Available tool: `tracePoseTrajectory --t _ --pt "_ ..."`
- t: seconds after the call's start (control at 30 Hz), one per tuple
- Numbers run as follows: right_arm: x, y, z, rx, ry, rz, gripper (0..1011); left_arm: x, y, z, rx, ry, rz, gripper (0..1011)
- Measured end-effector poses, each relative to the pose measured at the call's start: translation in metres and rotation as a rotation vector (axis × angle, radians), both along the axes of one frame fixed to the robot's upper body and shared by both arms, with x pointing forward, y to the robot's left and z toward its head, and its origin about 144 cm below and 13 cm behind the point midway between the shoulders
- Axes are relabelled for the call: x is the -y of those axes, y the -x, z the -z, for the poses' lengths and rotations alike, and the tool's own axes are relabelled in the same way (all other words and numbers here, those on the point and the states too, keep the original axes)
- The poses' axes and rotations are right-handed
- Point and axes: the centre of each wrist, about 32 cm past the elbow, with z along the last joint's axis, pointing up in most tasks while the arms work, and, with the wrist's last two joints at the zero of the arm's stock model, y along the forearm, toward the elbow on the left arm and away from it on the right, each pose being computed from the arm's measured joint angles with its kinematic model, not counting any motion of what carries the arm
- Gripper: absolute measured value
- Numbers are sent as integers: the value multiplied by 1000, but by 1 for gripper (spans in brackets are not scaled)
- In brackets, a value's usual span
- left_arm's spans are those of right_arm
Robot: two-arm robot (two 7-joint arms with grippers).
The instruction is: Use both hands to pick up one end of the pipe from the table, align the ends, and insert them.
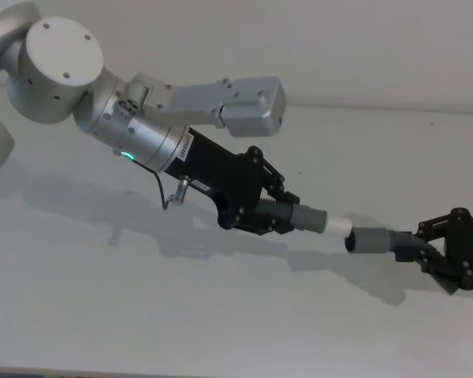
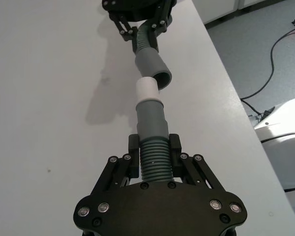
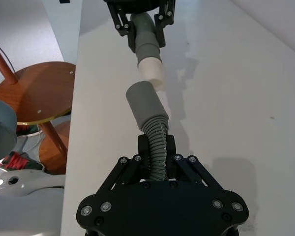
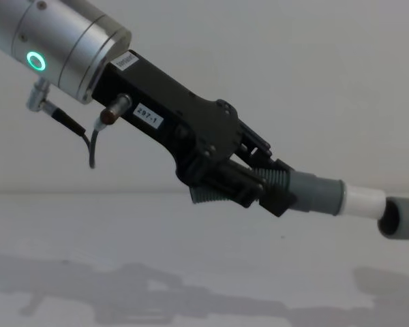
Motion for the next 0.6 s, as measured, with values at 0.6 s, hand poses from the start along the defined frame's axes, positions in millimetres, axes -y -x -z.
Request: tracePoseTrajectory --t 0.6 --pt "0 0 0 0 0 0 176 -4 10 -3 -7 -34 -2 343"
